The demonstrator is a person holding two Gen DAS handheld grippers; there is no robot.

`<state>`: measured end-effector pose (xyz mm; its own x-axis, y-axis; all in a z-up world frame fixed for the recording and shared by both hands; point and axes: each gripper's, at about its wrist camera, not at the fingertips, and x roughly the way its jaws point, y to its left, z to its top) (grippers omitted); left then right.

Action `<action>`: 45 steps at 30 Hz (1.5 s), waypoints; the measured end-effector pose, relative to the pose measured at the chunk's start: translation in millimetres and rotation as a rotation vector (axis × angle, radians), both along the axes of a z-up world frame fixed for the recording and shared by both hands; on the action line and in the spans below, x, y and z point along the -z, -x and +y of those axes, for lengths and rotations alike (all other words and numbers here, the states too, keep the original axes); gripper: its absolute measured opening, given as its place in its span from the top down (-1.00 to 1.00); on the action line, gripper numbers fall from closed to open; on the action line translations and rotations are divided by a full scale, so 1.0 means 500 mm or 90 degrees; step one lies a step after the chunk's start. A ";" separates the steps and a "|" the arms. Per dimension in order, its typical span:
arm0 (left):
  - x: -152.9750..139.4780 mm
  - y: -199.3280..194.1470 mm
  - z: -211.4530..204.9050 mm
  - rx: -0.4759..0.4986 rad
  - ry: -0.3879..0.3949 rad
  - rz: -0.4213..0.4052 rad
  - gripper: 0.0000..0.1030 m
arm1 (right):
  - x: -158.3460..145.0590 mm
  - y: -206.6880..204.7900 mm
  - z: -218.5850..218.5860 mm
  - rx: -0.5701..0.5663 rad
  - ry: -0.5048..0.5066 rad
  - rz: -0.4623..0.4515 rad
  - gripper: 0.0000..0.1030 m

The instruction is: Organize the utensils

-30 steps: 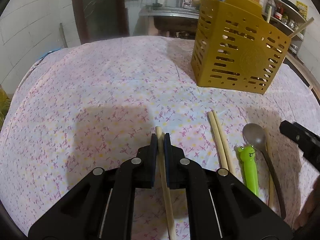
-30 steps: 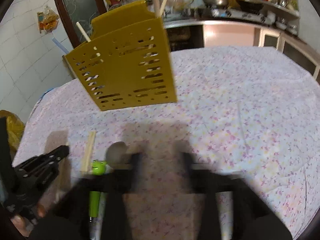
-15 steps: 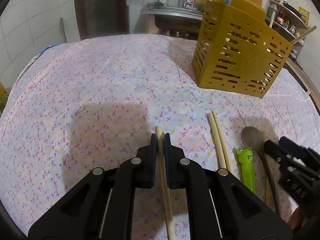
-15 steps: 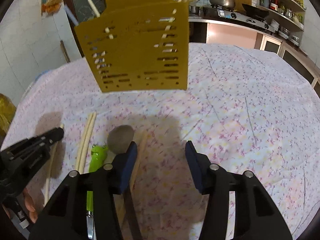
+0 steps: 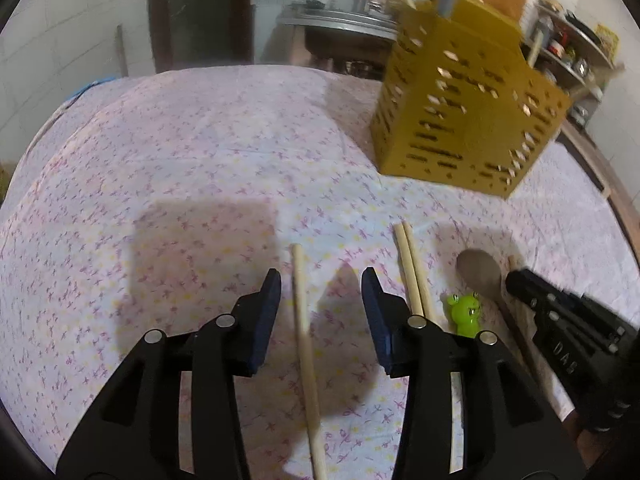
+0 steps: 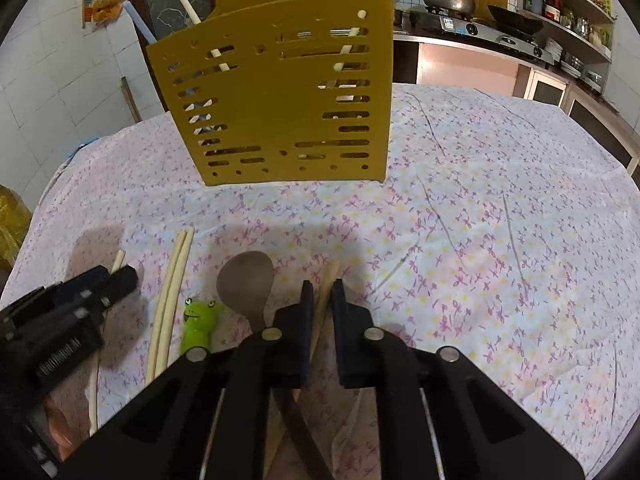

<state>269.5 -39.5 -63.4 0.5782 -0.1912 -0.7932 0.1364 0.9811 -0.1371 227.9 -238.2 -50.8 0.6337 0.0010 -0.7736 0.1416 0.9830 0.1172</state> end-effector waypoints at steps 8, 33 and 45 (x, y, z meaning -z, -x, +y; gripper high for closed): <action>0.010 -0.002 0.007 -0.032 -0.062 -0.002 0.05 | 0.003 0.007 -0.004 -0.004 -0.001 -0.003 0.81; -0.039 0.053 -0.032 -0.001 -0.021 -0.105 0.91 | -0.030 0.028 -0.004 0.028 0.018 -0.067 0.87; -0.161 0.114 0.004 -0.018 0.033 -0.267 0.91 | -0.144 0.108 -0.024 0.050 0.035 -0.258 0.88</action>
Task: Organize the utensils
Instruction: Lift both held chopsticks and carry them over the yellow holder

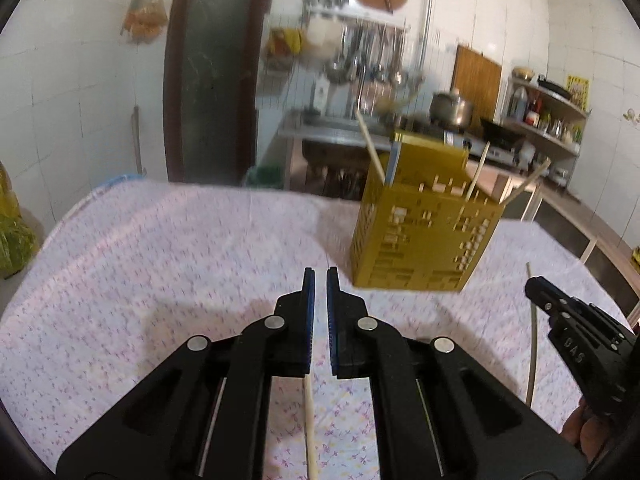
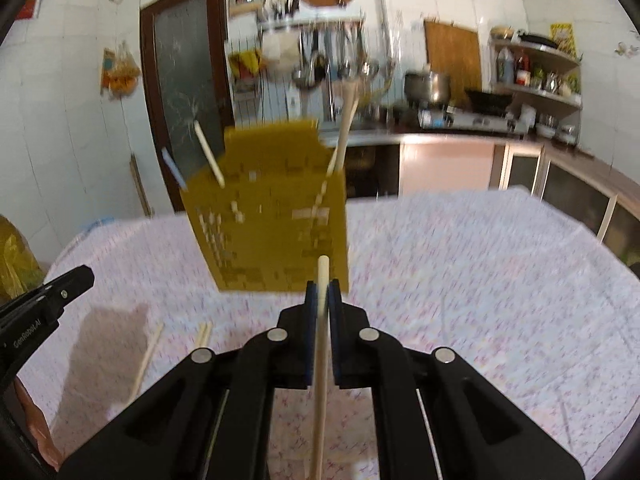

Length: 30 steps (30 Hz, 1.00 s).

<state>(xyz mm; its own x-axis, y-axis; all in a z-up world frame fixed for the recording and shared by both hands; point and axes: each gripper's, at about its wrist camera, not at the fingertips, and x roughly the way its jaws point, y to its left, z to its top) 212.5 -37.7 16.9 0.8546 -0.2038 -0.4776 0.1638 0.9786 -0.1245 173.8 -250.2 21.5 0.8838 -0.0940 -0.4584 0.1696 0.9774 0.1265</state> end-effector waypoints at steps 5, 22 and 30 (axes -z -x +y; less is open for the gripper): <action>-0.034 0.039 0.003 0.004 0.014 -0.061 0.91 | -0.039 0.042 -0.011 0.000 -0.007 -0.084 0.88; 0.141 -0.112 -0.016 -0.012 -0.101 0.208 0.00 | 0.009 0.000 -0.011 -0.011 -0.001 0.003 0.88; 0.188 -0.134 -0.021 -0.013 -0.109 0.251 0.03 | 0.022 0.000 0.001 -0.011 0.003 0.016 0.88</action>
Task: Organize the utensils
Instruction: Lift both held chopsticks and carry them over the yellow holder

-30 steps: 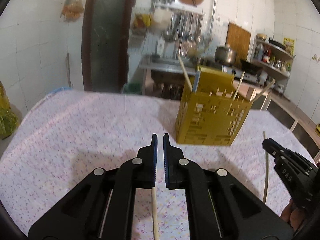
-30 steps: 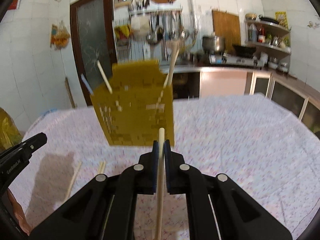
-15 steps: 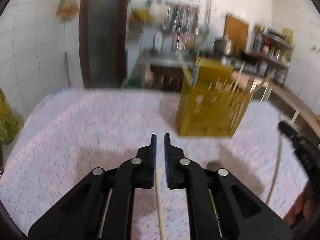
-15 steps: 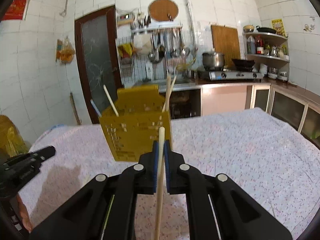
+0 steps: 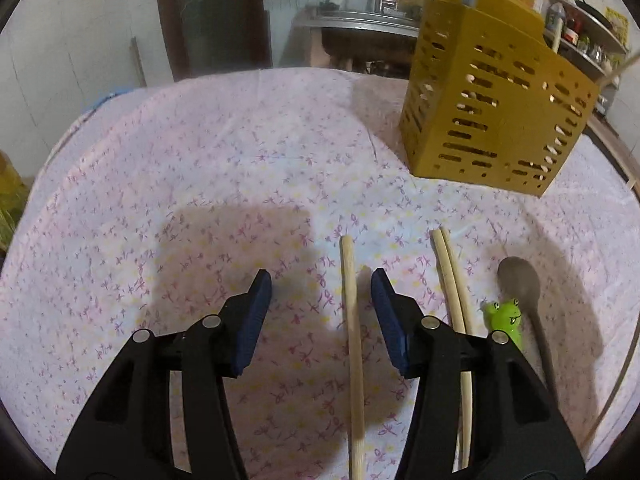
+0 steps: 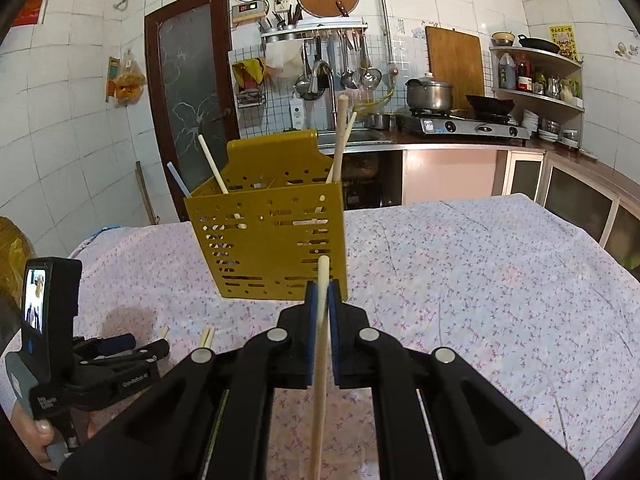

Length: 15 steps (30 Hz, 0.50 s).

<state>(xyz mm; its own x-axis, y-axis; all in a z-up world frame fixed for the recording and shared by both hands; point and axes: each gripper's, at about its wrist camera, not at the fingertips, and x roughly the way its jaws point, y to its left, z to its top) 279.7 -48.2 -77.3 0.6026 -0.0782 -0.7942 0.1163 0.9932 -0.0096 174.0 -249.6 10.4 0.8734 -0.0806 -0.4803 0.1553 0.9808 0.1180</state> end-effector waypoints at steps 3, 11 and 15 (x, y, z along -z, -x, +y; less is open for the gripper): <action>0.000 0.010 -0.010 0.012 -0.010 -0.010 0.35 | 0.000 -0.003 0.003 0.000 0.002 0.005 0.88; -0.010 0.025 -0.020 0.035 -0.006 -0.014 0.90 | 0.004 0.000 0.004 0.000 0.004 0.008 0.88; -0.024 0.033 -0.018 0.037 0.005 -0.030 0.91 | 0.003 0.001 0.003 -0.001 0.001 0.006 0.88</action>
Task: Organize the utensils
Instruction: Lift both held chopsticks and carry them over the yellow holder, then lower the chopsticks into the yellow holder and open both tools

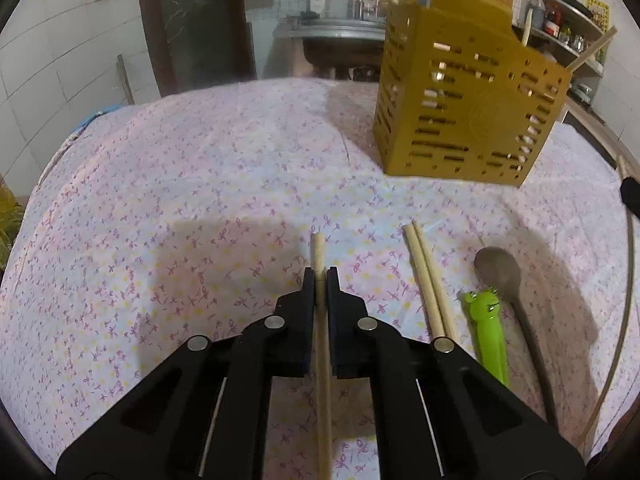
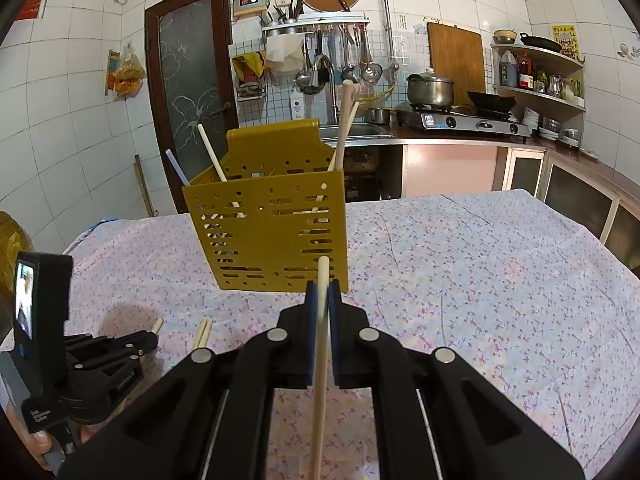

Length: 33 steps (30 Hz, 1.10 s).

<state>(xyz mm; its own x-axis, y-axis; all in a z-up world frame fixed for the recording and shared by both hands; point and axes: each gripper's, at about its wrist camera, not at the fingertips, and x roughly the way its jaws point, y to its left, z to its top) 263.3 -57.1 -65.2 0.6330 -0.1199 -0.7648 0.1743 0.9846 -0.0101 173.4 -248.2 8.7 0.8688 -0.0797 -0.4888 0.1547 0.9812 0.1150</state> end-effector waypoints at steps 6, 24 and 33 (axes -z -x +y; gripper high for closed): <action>-0.085 0.066 0.005 -0.004 0.034 -0.094 0.91 | -0.022 0.018 0.000 0.005 -0.005 -0.035 0.88; -0.227 0.265 0.075 -0.012 0.094 -0.278 0.91 | -0.112 0.162 0.032 -0.003 0.045 -0.141 0.88; -0.329 0.274 0.055 0.009 0.112 -0.350 0.91 | -0.201 0.170 0.038 -0.012 0.070 -0.198 0.88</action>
